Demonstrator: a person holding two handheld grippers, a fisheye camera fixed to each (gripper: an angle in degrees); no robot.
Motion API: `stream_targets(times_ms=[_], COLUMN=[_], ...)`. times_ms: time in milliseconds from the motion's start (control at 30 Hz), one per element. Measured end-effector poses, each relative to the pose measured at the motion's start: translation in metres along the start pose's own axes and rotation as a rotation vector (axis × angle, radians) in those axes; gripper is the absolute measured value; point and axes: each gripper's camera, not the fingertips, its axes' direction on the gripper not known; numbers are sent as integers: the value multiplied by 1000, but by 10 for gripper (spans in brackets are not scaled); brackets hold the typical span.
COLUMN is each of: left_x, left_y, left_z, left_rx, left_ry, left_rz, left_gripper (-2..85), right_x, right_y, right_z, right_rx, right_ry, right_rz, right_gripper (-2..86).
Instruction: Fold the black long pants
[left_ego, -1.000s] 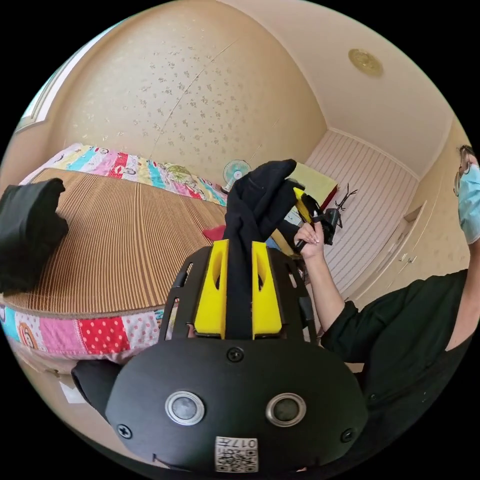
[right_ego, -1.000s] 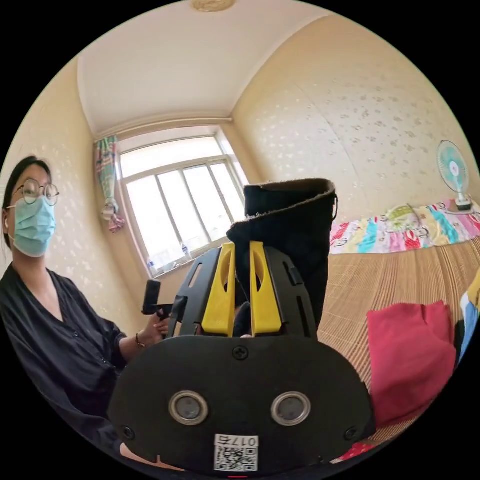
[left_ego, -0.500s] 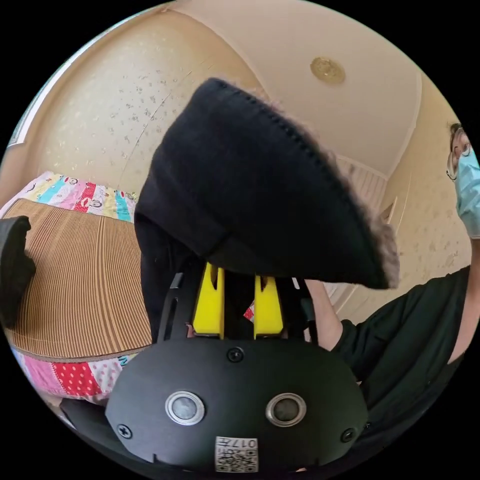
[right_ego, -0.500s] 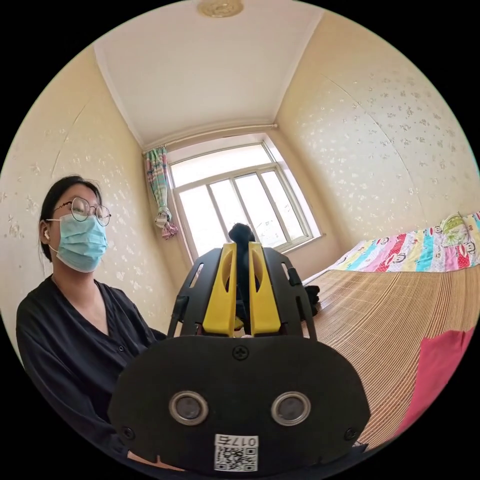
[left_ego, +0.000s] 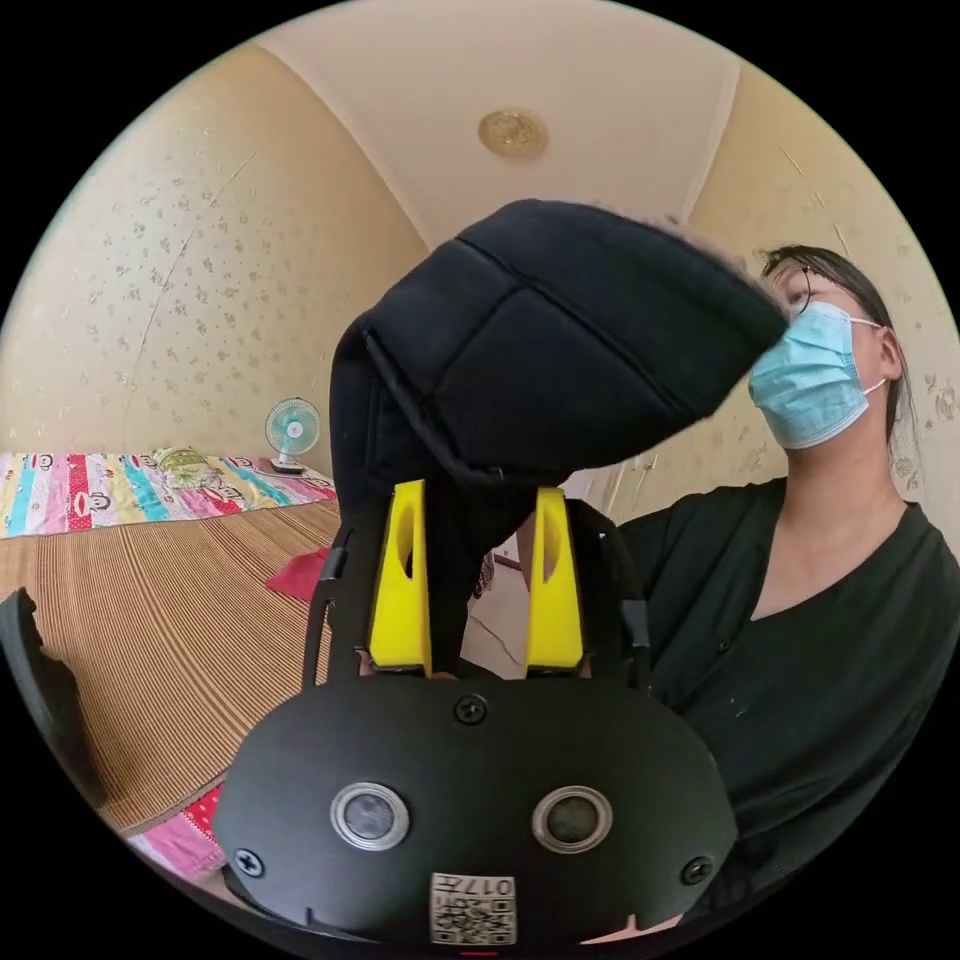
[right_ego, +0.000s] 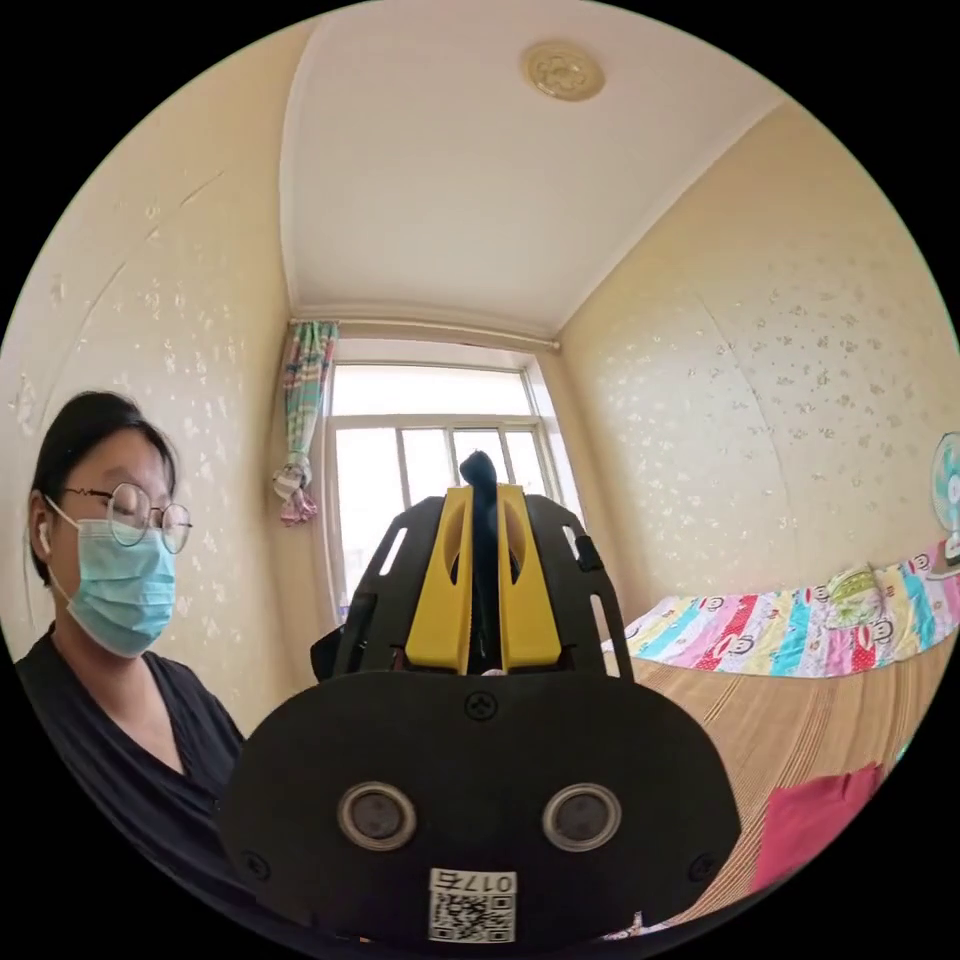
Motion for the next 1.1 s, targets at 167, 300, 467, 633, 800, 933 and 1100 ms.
stream_targets(times_ms=[167,300,467,633,800,933,1100], left_x=[29,63,100,140,151,107,-41], left_y=[42,43,0,-70,-170,-206,-297], left_z=[-10,-43,-64,-93,-83,-67,-17], left_rx=[69,238,363,549,433,380,264], left_ry=[-20,-103,-345,-488,-531,-534,-731], left_rz=[-75,-82,-57,78,223,223,107], left_gripper=[172,180,106,45,46,47,50], right_x=[-77,-121,-167,-168,-151,-112,-10], right_y=[-10,-7,-13,-42,-88,-103,-130], right_z=[41,55,71,45,23,40,136], right_rx=[56,118,88,140,125,87,-3], right_ry=[215,339,398,339,238,262,465], right_rz=[-147,-248,-354,-320,-296,-288,-285], right_gripper=[17,18,19,19,19,23,34])
